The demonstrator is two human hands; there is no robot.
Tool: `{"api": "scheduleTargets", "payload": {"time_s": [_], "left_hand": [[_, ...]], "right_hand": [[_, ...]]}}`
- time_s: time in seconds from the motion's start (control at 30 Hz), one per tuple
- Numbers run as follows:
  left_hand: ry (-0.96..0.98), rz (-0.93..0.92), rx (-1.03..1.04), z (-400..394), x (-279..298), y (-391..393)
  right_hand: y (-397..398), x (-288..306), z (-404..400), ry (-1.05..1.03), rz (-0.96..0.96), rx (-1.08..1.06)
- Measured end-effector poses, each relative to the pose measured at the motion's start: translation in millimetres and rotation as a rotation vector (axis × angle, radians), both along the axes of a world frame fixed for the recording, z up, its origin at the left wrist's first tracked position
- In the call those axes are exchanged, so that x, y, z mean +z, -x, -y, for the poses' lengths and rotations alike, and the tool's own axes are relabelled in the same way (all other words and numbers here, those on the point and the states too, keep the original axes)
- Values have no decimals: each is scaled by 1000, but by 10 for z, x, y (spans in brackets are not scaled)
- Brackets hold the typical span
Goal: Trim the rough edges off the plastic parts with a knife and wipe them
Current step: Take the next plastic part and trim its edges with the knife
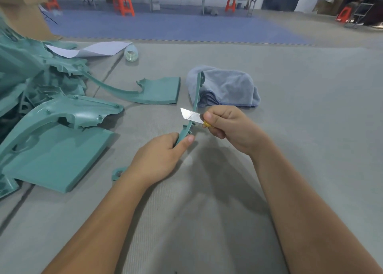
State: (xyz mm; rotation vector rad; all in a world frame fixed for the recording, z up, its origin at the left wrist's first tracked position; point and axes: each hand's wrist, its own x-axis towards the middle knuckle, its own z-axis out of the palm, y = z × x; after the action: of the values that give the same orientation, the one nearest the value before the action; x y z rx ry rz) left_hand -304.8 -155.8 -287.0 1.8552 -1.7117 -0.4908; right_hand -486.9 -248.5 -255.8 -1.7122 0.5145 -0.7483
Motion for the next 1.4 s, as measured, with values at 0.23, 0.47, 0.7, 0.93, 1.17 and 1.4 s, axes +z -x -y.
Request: {"api": "scheduleTargets", "payload": {"time_s": [0.23,0.47,0.7,0.93,1.17,1.4], "left_hand": [[-19,45,-10,-21,15,19],[-33,78,-11,-23,8,25],[-39,27,-18,3,7,2],[-29,1,-14,-2,1,4],[-21,23,-5,-6,20,16],[-28,63,-7,-19,36,30]], "right_hand": [[47,-15,189,-38,55,-37],[209,247,407,4,171,-234],[165,73,180,-42,20,92],[45,-64,96,-74,15,81],[11,-49,113,-45,21,67],[-12,-29,116,-46,69,14]]}}
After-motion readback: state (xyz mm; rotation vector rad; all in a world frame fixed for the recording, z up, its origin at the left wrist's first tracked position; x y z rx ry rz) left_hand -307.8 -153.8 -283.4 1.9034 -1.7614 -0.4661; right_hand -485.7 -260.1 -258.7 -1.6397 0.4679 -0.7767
